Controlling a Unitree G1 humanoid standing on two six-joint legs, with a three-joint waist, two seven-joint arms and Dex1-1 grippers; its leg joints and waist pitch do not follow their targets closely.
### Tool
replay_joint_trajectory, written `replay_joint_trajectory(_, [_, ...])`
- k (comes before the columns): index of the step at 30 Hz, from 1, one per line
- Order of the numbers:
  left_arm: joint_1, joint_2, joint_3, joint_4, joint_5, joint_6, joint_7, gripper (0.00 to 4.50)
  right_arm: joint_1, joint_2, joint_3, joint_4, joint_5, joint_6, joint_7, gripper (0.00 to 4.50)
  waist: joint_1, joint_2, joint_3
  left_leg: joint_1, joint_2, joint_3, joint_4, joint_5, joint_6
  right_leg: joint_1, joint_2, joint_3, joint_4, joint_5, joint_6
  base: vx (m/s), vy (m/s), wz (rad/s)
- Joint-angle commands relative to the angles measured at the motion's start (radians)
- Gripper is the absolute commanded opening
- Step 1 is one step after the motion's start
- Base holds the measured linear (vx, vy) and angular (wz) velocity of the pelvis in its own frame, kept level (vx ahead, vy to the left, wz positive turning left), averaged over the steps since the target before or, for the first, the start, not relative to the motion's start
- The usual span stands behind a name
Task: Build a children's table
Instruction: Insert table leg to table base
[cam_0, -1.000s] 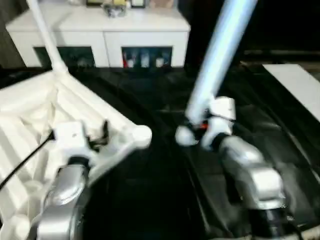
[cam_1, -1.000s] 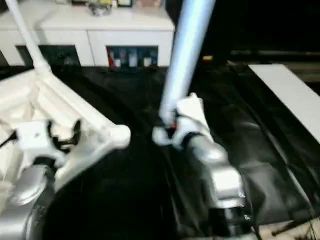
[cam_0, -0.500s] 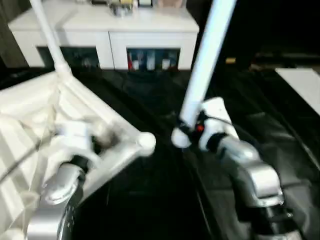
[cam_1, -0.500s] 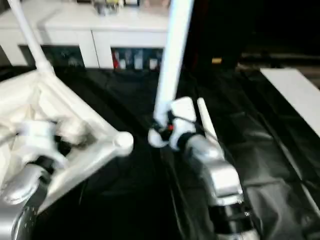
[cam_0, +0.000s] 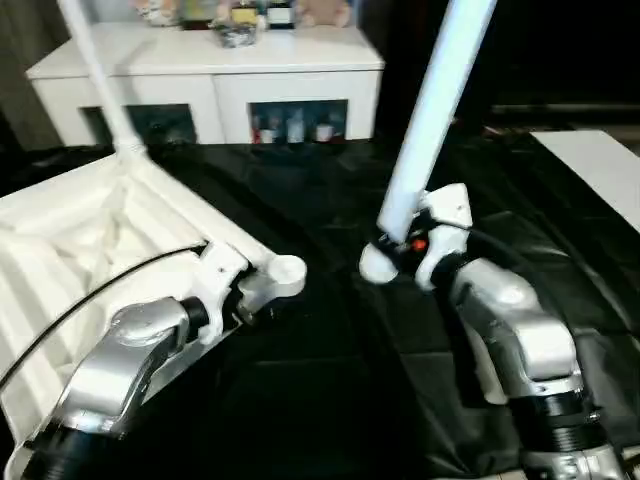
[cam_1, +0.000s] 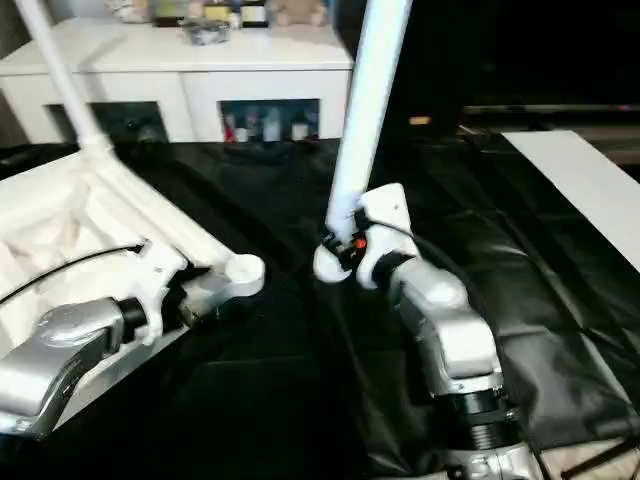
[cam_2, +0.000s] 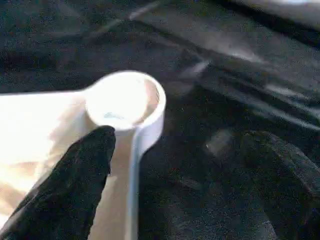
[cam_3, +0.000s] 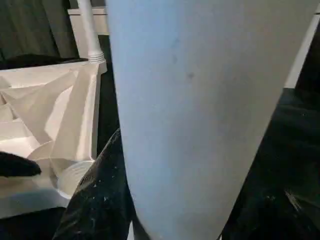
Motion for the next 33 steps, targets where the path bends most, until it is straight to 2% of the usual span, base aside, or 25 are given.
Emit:
replay_joint_trajectory(1, [-0.027, 0.016, 0.003, 0.017, 0.015, 0.043, 0.011, 4.09, -0.018, -0.016, 0.003, -0.007, 0.011, -0.011, 0.022, 1.85, 0.001, 0.019, -0.054, 0.007, 0.054, -0.02, -0.092, -0.235, -0.038, 0.024, -0.074, 0.04, -0.096, -0.212, -0.191, 0.0, 0.0, 0.0])
replay_joint_trajectory(2, [-0.033, 0.022, 0.009, 0.012, 0.005, 0.07, 0.011, 4.02, -0.015, -0.023, 0.007, -0.009, 0.011, -0.01, 0.03, 1.85, -0.001, 0.016, -0.054, 0.007, 0.054, -0.019, -0.092, -0.229, -0.037, 0.025, -0.072, 0.039, -0.095, -0.196, -0.196, 0.0, 0.0, 0.0])
replay_joint_trajectory(5, [-0.016, 0.046, 0.027, -0.083, -0.053, 0.186, -0.007, 3.85, -0.008, -0.041, 0.013, -0.021, 0.02, 0.001, 0.057, 1.85, -0.001, 0.022, -0.062, 0.004, 0.056, -0.015, -0.086, -0.163, -0.022, 0.03, -0.07, 0.036, -0.082, -0.079, -0.231, 0.0, 0.0, 0.0])
replay_joint_trajectory(6, [-0.014, 0.047, 0.029, -0.092, -0.057, 0.198, -0.006, 3.85, -0.007, -0.042, 0.014, -0.022, 0.021, 0.001, 0.059, 1.85, 0.0, 0.022, -0.064, 0.001, 0.056, -0.012, -0.084, -0.146, -0.012, 0.03, -0.067, 0.033, -0.079, -0.019, -0.243, 0.0, 0.0, 0.0])
replay_joint_trajectory(8, [0.0, 0.045, 0.054, -0.147, -0.064, 0.269, 0.029, 3.53, 0.002, -0.048, 0.02, -0.034, 0.02, 0.008, 0.069, 1.85, 0.001, 0.03, -0.07, 0.002, 0.055, -0.009, -0.078, -0.101, 0.004, 0.03, -0.062, 0.031, -0.072, 0.08, -0.257, 0.032, 0.014, -0.02])
replay_joint_trajectory(10, [0.018, 0.051, 0.068, -0.203, -0.059, 0.338, 0.06, 3.32, 0.011, -0.051, 0.023, -0.042, 0.018, 0.008, 0.074, 1.85, 0.003, 0.028, -0.076, -0.003, 0.055, -0.007, -0.07, -0.03, 0.032, 0.033, -0.061, 0.028, -0.064, 0.196, -0.268, 0.0, 0.0, 0.0])
replay_joint_trajectory(11, [0.021, 0.051, 0.069, -0.21, -0.057, 0.348, 0.065, 3.32, 0.011, -0.05, 0.023, -0.04, 0.017, 0.007, 0.074, 1.85, 0.004, 0.027, -0.075, -0.005, 0.053, -0.006, -0.069, -0.021, 0.041, 0.033, -0.061, 0.028, -0.066, 0.204, -0.269, 0.0, 0.0, 0.0])
replay_joint_trajectory(12, [0.023, 0.05, 0.071, -0.215, -0.056, 0.356, 0.069, 3.18, 0.01, -0.049, 0.024, -0.039, 0.017, 0.007, 0.073, 1.85, 0.006, 0.028, -0.071, -0.005, 0.053, -0.004, -0.07, -0.034, 0.047, 0.031, -0.061, 0.028, -0.069, 0.179, -0.269, 0.0, 0.0, 0.0])
replay_joint_trajectory(15, [0.032, 0.051, 0.077, -0.25, -0.061, 0.409, 0.093, 2.97, 0.009, -0.049, 0.031, -0.037, 0.017, 0.004, 0.074, 1.85, 0.007, 0.029, -0.066, 0.0, 0.057, -0.004, -0.076, -0.102, 0.035, 0.028, -0.063, 0.029, -0.077, 0.082, -0.266, 0.0, 0.0, 0.0])
replay_joint_trajectory(16, [0.04, 0.057, 0.074, -0.269, -0.063, 0.435, 0.102, 2.86, 0.01, -0.048, 0.035, -0.037, 0.018, 0.003, 0.076, 1.85, 0.008, 0.03, -0.06, 0.002, 0.058, -0.004, -0.081, -0.153, 0.021, 0.024, -0.063, 0.03, -0.083, -0.001, -0.259, 0.0, 0.0, 0.0])
replay_joint_trajectory(20, [0.073, 0.054, 0.079, -0.321, -0.067, 0.497, 0.125, 2.5, 0.005, -0.045, 0.04, -0.033, 0.014, 0.0, 0.077, 1.85, 0.005, 0.03, -0.055, 0.004, 0.06, -0.006, -0.088, -0.219, -0.002, 0.02, -0.064, 0.033, -0.09, -0.101, -0.242, 0.0, 0.0, 0.0])
replay_joint_trajectory(26, [0.091, 0.06, 0.063, -0.31, -0.043, 0.502, 0.151, 2.08, 0.002, -0.043, 0.046, -0.03, 0.012, -0.005, 0.077, 1.85, 0.006, 0.028, -0.056, 0.001, 0.058, -0.007, -0.089, -0.207, -0.002, 0.018, -0.063, 0.034, -0.093, -0.109, -0.224, 0.0, 0.0, 0.0])
replay_joint_trajectory(28, [0.097, 0.063, 0.059, -0.306, -0.039, 0.497, 0.155, 1.69, 0.001, -0.042, 0.049, -0.029, 0.012, -0.007, 0.078, 1.85, 0.006, 0.027, -0.057, -0.001, 0.057, -0.007, -0.089, -0.193, 0.0, 0.018, -0.063, 0.035, -0.093, -0.087, -0.222, 0.0, 0.0, 0.0])
replay_joint_trajectory(30, [0.102, 0.069, 0.049, -0.3, -0.034, 0.486, 0.154, 1.65, -0.001, -0.042, 0.051, -0.028, 0.012, -0.008, 0.078, 1.85, 0.006, 0.028, -0.058, -0.002, 0.057, -0.007, -0.088, -0.179, 0.003, 0.019, -0.063, 0.034, -0.091, -0.068, -0.222, 0.0, 0.0, 0.0])
replay_joint_trajectory(31, [0.105, 0.069, 0.047, -0.296, -0.032, 0.475, 0.156, 1.63, -0.002, -0.041, 0.051, -0.027, 0.012, -0.009, 0.078, 1.85, 0.006, 0.025, -0.058, -0.001, 0.057, -0.006, -0.087, -0.174, 0.005, 0.019, -0.062, 0.034, -0.09, -0.056, -0.224, 0.0, 0.0, 0.0])
replay_joint_trajectory(32, [0.105, 0.069, 0.047, -0.295, -0.031, 0.473, 0.156, 1.4, -0.002, -0.041, 0.051, -0.027, 0.012, -0.009, 0.078, 1.85, 0.007, 0.026, -0.058, -0.002, 0.056, -0.006, -0.087, -0.17, 0.006, 0.019, -0.063, 0.034, -0.09, -0.052, -0.225, 0.0, 0.0, 0.0])
replay_joint_trajectory(33, [0.105, 0.069, 0.047, -0.293, -0.031, 0.469, 0.157, 1.4, -0.002, -0.041, 0.051, -0.026, 0.012, -0.01, 0.078, 1.85, 0.006, 0.026, -0.058, -0.002, 0.057, -0.006, -0.087, -0.171, 0.007, 0.018, -0.063, 0.034, -0.09, -0.05, -0.226, 0.0, 0.0, 0.0])
